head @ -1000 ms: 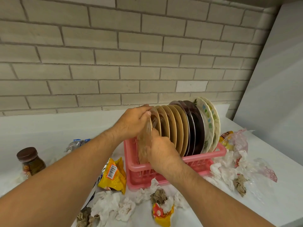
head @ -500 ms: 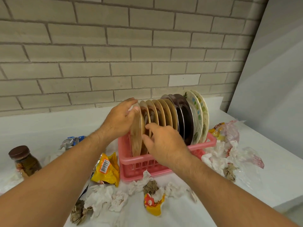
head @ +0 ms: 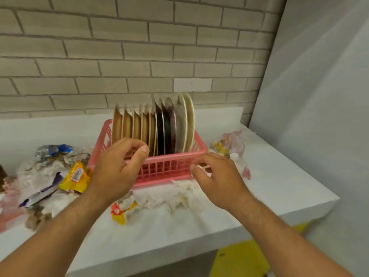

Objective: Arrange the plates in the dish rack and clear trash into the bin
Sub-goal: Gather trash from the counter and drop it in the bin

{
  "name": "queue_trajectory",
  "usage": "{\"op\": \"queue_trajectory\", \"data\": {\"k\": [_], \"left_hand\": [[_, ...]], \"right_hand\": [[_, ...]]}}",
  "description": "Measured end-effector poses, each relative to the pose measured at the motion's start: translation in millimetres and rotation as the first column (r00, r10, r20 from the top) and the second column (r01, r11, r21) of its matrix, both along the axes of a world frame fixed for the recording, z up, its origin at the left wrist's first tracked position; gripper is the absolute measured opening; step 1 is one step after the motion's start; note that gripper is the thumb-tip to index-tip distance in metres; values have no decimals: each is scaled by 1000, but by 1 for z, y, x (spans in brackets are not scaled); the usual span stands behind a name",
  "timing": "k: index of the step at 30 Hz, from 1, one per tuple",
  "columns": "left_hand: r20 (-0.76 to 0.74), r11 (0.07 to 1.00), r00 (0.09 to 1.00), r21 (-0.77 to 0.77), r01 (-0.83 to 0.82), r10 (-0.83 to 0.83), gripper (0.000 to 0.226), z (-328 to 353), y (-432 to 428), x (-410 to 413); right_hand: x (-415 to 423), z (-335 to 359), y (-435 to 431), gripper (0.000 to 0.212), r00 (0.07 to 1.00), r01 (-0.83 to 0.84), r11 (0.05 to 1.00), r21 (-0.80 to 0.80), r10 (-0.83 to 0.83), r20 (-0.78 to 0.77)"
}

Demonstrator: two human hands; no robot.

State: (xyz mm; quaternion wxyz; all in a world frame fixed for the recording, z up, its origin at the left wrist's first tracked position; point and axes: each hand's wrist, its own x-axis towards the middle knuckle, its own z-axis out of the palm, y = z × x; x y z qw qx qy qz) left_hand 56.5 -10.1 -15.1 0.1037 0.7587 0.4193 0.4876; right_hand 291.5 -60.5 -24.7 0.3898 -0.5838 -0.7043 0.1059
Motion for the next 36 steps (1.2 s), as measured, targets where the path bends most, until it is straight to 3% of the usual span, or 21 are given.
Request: {"op": "queue_trajectory", "data": {"k": [6,13,20,28,36], "left_hand": [[-163,993,984,-105,51,-68,14,-13,-37,36],[-211,989,973,-130,65,-92,21,-21,-54,53],[-220,982,972,-182,43,-83,44,-49,-79,52],[-295,994,952,-91,58,-82,25,-15,-44,108],[-417,997,909,-80,-13,-21,35,-14,44,208]], "right_hand": [[40,-5,-40,19,996,36,997,-73,-30,84],[53,-10,-75,21,983,132,988,-78,-120,137],[61,-14,-88,18,980,123,990,-70,-110,166],[113,3,-45,17,978,158,987,-32,-152,143],[209,-11,45,17,973,179,979,-93,-162,164]]}}
